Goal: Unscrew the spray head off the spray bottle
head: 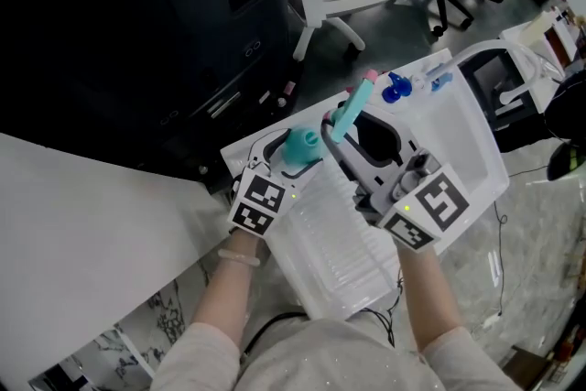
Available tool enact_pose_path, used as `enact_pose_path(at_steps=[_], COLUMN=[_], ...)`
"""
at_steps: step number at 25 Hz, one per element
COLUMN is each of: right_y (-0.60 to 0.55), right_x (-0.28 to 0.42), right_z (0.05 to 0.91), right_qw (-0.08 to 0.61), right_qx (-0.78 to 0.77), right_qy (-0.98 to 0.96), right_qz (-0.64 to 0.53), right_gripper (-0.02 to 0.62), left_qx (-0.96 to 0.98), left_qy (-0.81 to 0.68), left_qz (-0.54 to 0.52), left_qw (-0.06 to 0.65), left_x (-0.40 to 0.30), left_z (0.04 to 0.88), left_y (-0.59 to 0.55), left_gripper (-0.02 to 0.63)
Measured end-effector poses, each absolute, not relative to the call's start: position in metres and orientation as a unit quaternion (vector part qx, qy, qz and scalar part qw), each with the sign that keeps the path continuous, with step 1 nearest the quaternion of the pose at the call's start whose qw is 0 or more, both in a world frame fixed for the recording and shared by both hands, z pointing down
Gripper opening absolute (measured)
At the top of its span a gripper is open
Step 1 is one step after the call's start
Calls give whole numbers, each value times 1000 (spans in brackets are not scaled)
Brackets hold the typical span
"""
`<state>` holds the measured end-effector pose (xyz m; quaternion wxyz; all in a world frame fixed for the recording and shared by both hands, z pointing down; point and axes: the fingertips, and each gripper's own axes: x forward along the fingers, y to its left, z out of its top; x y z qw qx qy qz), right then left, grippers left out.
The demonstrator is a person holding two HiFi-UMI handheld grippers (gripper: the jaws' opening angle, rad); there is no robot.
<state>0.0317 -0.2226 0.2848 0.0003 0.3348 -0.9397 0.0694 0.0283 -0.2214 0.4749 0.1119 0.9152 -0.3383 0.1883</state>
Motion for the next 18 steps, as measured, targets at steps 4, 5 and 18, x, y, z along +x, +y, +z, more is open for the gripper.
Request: enact_pose_path(at_steps=[4,5,18], right_y=[-220,-220,-209], right_x=[35,35,45], right_z=[275,272,239], right_qw=[-8,-9,-26], right_qx=[339,340,364], right_qy=[-938,-938,-930], right_qz=[67,65,37], right_gripper=[138,138,138], left_qx=[915,915,914], left_qy=[-337,-336,-332], left_qz=[191,191,194], left_qw=[114,116,130], left_x=[28,28,26], left_z=[475,476,480], left_y=[-221,-221,-223], left_gripper=[337,337,337])
